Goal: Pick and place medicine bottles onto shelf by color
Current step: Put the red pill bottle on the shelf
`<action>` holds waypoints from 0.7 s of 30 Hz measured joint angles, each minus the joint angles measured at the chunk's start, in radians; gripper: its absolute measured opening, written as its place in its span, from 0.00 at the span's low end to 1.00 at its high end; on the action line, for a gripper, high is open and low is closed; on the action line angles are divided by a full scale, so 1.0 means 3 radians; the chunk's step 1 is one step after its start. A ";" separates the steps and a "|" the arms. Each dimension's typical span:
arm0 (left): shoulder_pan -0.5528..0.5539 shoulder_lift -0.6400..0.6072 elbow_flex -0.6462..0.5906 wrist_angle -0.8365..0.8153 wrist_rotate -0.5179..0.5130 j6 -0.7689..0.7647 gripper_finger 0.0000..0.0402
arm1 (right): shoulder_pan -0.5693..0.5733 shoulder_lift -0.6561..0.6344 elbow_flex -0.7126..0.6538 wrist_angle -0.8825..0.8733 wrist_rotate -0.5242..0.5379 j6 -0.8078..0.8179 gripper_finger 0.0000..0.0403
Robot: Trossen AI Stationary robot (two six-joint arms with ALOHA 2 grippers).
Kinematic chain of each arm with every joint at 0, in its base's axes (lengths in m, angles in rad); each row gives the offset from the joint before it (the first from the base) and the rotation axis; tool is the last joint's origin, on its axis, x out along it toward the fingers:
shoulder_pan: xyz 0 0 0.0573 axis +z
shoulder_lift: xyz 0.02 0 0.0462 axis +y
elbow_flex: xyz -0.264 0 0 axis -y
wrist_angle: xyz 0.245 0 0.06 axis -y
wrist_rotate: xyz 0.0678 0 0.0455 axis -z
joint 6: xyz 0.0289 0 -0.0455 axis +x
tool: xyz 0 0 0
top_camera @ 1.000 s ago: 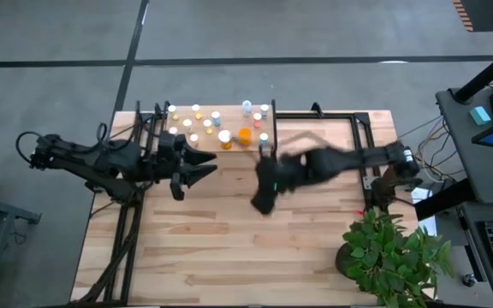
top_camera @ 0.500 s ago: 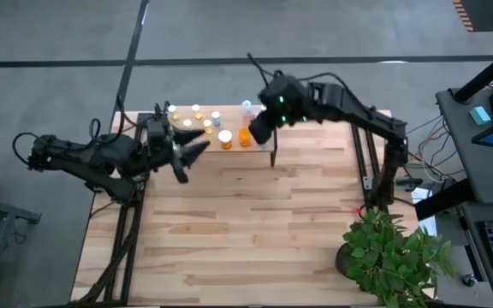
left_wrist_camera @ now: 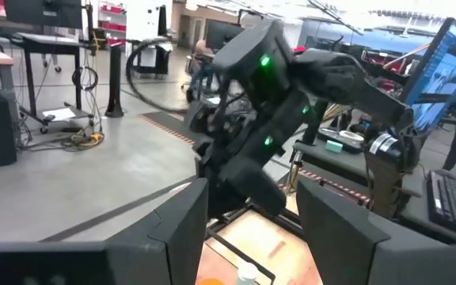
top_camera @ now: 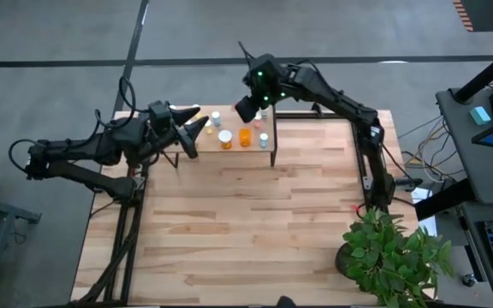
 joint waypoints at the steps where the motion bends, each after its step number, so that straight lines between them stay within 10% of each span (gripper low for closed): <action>1: 0.0001 -0.0003 0.0000 -0.0002 0.0000 0.0029 0.44 | 0.0000 0.0029 0.0004 -0.0012 0.0000 -0.0006 0.26; 21: 0.0013 0.0019 -0.0004 0.0007 -0.0006 0.0294 0.44 | 0.0201 0.0295 0.0010 -0.0305 0.0556 -0.0544 0.26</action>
